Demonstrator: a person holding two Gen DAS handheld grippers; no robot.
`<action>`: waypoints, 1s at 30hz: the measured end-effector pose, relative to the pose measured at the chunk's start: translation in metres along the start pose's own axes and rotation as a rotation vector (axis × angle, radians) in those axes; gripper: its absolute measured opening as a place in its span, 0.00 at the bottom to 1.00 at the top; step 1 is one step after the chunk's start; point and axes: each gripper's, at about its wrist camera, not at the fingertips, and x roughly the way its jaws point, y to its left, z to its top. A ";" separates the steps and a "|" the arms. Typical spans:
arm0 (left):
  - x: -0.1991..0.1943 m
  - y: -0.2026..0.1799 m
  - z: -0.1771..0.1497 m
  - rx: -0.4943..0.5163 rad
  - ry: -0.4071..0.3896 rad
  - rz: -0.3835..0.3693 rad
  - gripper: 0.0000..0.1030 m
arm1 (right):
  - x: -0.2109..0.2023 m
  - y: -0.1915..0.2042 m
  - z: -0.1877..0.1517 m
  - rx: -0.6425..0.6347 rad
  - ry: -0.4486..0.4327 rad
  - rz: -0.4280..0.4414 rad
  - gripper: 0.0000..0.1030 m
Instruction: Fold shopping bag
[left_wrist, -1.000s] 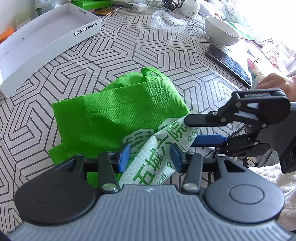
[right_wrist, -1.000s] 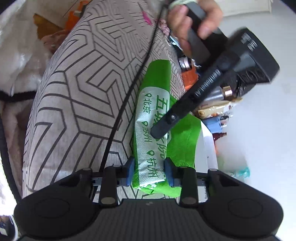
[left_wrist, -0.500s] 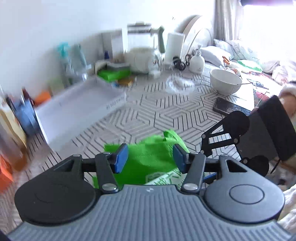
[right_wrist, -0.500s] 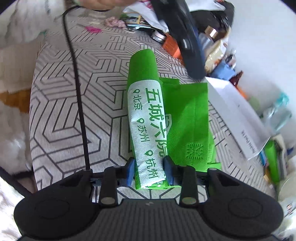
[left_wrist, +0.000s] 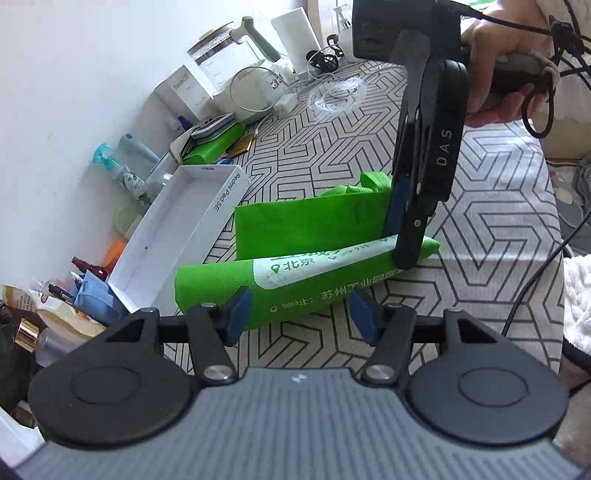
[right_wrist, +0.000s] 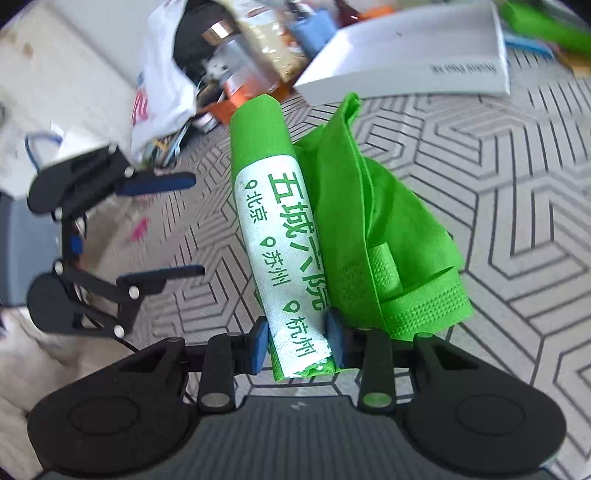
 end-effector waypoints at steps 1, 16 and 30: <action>0.006 0.005 0.001 -0.008 -0.008 -0.001 0.57 | -0.001 -0.009 0.001 0.054 0.003 0.036 0.34; 0.080 0.054 0.018 -0.217 -0.020 -0.152 0.56 | 0.009 -0.088 0.000 0.447 0.049 0.303 0.31; 0.110 0.045 0.056 -0.213 0.023 -0.174 0.65 | 0.007 -0.094 0.001 0.457 0.062 0.318 0.32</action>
